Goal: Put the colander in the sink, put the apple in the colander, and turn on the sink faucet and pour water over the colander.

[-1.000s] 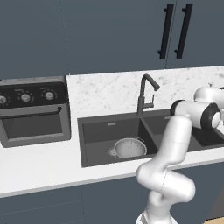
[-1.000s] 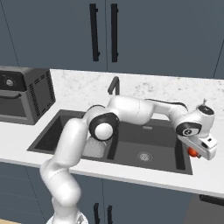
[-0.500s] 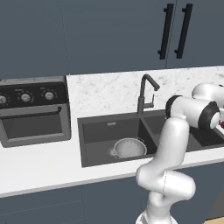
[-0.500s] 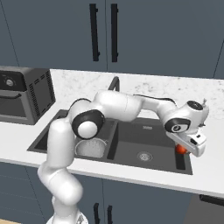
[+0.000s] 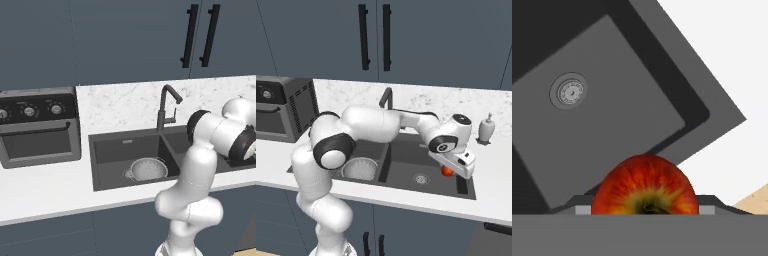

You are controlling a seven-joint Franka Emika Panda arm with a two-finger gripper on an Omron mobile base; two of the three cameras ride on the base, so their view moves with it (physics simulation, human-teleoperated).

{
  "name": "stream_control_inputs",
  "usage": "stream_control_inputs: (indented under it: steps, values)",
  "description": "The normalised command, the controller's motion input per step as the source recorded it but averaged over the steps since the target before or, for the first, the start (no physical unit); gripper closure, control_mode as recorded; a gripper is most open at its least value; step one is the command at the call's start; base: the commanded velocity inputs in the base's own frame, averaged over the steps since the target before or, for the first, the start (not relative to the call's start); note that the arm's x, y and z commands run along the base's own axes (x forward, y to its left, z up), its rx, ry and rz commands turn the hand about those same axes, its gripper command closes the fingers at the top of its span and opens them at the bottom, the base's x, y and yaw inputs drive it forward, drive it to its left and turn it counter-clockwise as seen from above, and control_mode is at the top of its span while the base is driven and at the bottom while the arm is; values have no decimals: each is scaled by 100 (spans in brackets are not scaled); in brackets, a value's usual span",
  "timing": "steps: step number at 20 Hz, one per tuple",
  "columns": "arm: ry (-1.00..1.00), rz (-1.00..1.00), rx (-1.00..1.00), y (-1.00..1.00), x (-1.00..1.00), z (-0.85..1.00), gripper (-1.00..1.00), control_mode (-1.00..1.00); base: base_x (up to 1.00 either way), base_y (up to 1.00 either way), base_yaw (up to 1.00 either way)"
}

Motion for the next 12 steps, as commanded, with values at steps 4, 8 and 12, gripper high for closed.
stream_control_inputs:
  steps: [4, 8, 12]
  values:
    - [0, 7, 0, 69, -15, 2, 100, -100, 0, 0, 0]
    - [0, 7, 0, 71, -4, 3, 100, -100, 0, 0, 0]
    - [0, 6, 0, 67, 0, 7, 100, -100, 0, 0, 0]
